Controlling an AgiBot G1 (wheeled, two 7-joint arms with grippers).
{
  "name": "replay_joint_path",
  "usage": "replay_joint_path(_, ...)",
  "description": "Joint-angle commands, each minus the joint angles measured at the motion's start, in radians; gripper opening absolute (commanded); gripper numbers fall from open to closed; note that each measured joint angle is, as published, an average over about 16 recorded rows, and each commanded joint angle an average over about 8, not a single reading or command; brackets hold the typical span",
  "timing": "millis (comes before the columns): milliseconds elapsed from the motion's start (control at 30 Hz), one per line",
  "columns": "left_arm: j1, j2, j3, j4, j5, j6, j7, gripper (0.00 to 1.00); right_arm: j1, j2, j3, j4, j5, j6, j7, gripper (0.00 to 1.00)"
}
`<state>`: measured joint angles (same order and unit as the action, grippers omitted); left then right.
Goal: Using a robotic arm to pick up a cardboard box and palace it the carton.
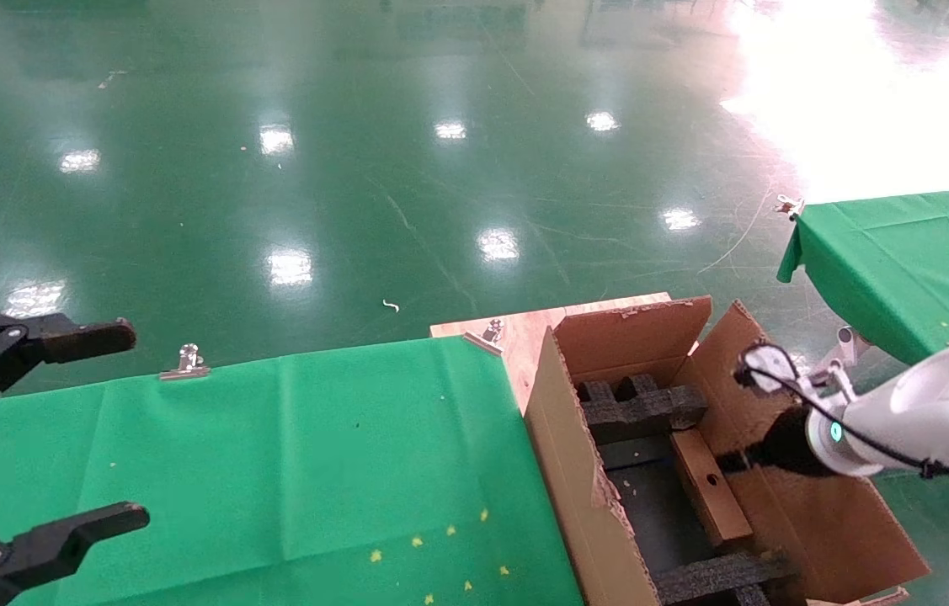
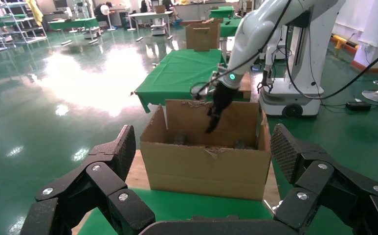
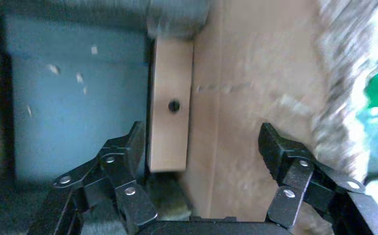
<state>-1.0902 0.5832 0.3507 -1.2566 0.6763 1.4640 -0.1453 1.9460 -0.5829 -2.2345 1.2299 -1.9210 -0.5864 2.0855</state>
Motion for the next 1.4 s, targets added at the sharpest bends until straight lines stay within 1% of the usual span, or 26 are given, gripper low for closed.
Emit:
replay_joint_path(33, 0.0, 0.0, 0.0, 0.0, 0.0, 0.0, 0.0, 1.0, 0.013, 0.003, 0.005, -0.002, -0.002, 0.002, -0.002, 1.0)
replay_joint_path(200, 0.0, 0.0, 0.0, 0.0, 0.0, 0.0, 0.0, 1.0, 0.097, 0.016, 0.045, 0.041, 0.012, 0.028, -0.034, 1.0)
replay_joint_path(333, 0.0, 0.0, 0.0, 0.0, 0.0, 0.0, 0.0, 1.0, 0.166, 0.031, 0.082, 0.092, 0.054, 0.059, -0.082, 1.0)
replay_joint_path(467, 0.0, 0.0, 0.0, 0.0, 0.0, 0.0, 0.0, 1.0, 0.213, 0.036, 0.117, 0.123, 0.147, 0.09, -0.161, 1.0)
replay_joint_path(633, 0.0, 0.0, 0.0, 0.0, 0.0, 0.0, 0.0, 1.0, 0.249, 0.036, 0.155, 0.135, 0.273, 0.113, -0.271, 1.0)
replay_joint_path(733, 0.0, 0.0, 0.0, 0.0, 0.0, 0.0, 0.0, 1.0, 0.261, 0.037, 0.169, 0.139, 0.316, 0.118, -0.304, 1.0)
replay_joint_path(833, 0.0, 0.0, 0.0, 0.0, 0.0, 0.0, 0.0, 1.0, 0.267, 0.038, 0.176, 0.14, 0.336, 0.122, -0.314, 1.0)
replay_joint_path(1000, 0.0, 0.0, 0.0, 0.0, 0.0, 0.0, 0.0, 1.0, 0.259, 0.037, 0.169, 0.137, 0.318, 0.117, -0.297, 1.0)
replay_joint_path(1133, 0.0, 0.0, 0.0, 0.0, 0.0, 0.0, 0.0, 1.0, 0.244, 0.036, 0.182, 0.135, 0.315, 0.105, -0.305, 1.0)
replay_joint_path(1267, 0.0, 0.0, 0.0, 0.0, 0.0, 0.0, 0.0, 1.0, 0.201, 0.034, 0.25, 0.132, 0.348, 0.066, -0.365, 1.0)
replay_joint_path(1400, 0.0, 0.0, 0.0, 0.0, 0.0, 0.0, 0.0, 1.0, 0.131, 0.03, 0.361, 0.127, 0.403, 0.002, -0.465, 1.0)
